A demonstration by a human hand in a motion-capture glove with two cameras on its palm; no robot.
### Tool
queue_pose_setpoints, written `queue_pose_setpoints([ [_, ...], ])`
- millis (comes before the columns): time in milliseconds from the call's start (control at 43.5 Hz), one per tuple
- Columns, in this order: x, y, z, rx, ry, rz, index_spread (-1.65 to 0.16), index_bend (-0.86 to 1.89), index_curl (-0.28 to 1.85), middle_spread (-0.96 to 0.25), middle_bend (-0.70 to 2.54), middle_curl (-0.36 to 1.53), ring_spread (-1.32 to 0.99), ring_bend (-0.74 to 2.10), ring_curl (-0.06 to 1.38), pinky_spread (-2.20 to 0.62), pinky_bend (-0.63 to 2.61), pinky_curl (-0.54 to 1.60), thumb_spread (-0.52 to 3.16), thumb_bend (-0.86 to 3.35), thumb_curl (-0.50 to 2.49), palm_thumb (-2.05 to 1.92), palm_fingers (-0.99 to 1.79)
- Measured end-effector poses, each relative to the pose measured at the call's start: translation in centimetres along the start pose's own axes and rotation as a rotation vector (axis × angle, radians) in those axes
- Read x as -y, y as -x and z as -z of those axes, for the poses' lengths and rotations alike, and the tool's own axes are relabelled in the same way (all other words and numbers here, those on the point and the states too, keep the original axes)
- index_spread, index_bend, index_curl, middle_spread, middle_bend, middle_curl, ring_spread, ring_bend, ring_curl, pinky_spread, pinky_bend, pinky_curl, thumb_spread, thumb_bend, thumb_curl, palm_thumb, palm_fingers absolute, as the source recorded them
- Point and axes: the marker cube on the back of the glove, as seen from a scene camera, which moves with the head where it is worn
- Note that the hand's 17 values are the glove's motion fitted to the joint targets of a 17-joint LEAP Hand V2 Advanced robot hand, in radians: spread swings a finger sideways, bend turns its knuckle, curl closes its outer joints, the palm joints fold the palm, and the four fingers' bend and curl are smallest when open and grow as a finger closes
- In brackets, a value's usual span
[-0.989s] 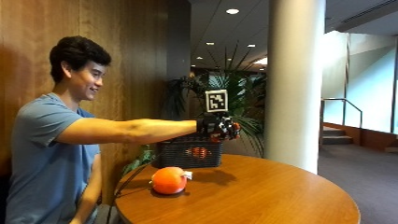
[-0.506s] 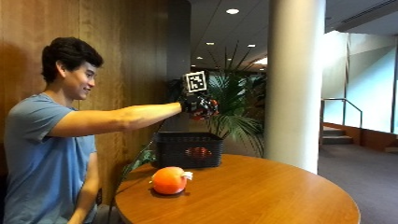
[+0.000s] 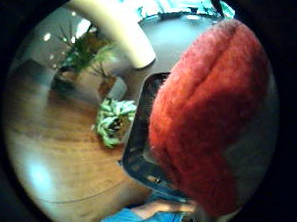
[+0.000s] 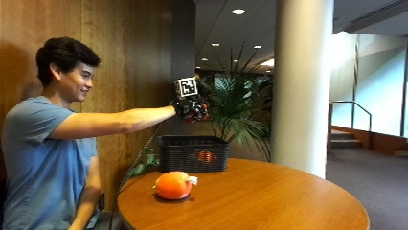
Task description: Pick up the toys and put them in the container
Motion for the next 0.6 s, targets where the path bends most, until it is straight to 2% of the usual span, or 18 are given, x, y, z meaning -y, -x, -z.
queue_pose_setpoints([
  [115, 0.4, 0.5, -1.2, -0.045, 0.031, -0.184, -0.33, 0.14, 0.44, -0.4, 0.32, 0.69, -0.45, 1.19, 0.53, -0.4, 1.34, 0.46, 1.09, 0.1, 0.78, 0.72, 0.73],
  [207, -1.2, -0.3, -2.8, -0.121, 0.166, -0.002, -0.33, 0.07, 0.41, -0.38, 0.31, 0.71, -0.45, 1.19, 0.54, -0.4, 1.38, 0.47, 1.13, 0.05, 0.76, 0.65, 0.65],
  [253, -1.5, -0.3, -3.4, -0.12, 0.214, 0.031, -0.32, -0.01, 0.37, -0.33, 0.28, 0.7, -0.42, 1.22, 0.54, -0.41, 1.4, 0.47, 1.21, -0.03, 0.68, 0.49, 0.57],
  [345, -1.6, -0.6, -3.8, -0.156, 0.221, 0.057, -0.29, -0.08, 0.3, -0.16, 0.18, 0.69, -0.28, 1.18, 0.56, -0.31, 1.54, 0.52, 1.1, -0.22, 0.54, -0.01, 0.01],
  [460, -1.7, -0.9, -3.2, -0.167, 0.206, 0.077, -0.28, 0.0, 0.22, -0.03, 0.18, 0.64, -0.17, 1.12, 0.51, -0.22, 1.64, 0.49, 1.01, -0.15, 0.46, -0.15, -0.07],
  [598, -2.0, -2.3, -2.1, -0.211, 0.217, 0.071, -0.28, 0.06, 0.19, 0.06, 0.16, 0.6, -0.07, 1.05, 0.45, -0.12, 1.7, 0.47, 0.97, -0.12, 0.39, -0.15, -0.14],
])
